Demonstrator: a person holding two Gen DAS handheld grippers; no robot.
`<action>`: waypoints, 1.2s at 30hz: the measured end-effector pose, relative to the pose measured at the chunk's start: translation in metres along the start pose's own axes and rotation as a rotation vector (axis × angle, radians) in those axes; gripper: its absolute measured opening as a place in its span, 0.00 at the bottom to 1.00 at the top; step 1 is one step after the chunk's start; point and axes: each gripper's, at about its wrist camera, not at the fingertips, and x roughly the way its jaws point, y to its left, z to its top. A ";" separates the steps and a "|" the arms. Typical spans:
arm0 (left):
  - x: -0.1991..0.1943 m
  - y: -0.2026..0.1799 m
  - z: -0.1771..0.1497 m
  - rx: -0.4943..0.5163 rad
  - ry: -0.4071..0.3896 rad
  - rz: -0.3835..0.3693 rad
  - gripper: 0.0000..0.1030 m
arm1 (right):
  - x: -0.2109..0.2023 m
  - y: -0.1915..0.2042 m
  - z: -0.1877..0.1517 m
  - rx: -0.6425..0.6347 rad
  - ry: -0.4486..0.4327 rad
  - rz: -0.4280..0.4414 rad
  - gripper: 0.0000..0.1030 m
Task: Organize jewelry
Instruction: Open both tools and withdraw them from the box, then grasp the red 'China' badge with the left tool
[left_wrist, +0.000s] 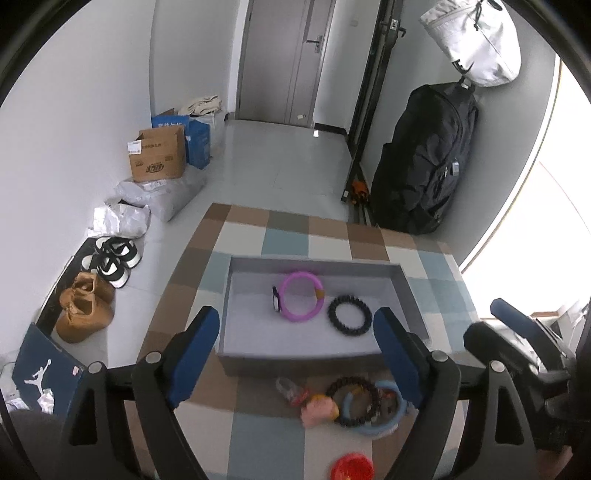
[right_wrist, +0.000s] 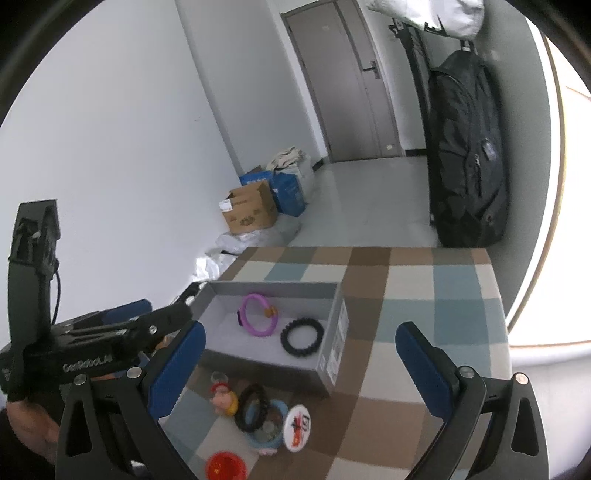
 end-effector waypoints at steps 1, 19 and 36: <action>-0.001 0.000 -0.004 -0.003 0.007 0.000 0.80 | -0.003 0.000 -0.003 -0.007 -0.002 -0.010 1.00; -0.014 -0.020 -0.053 0.032 0.124 -0.067 0.80 | -0.013 -0.014 -0.035 -0.007 0.093 -0.103 1.00; 0.024 -0.048 -0.084 0.195 0.358 -0.024 0.80 | -0.013 -0.024 -0.042 0.011 0.123 -0.146 1.00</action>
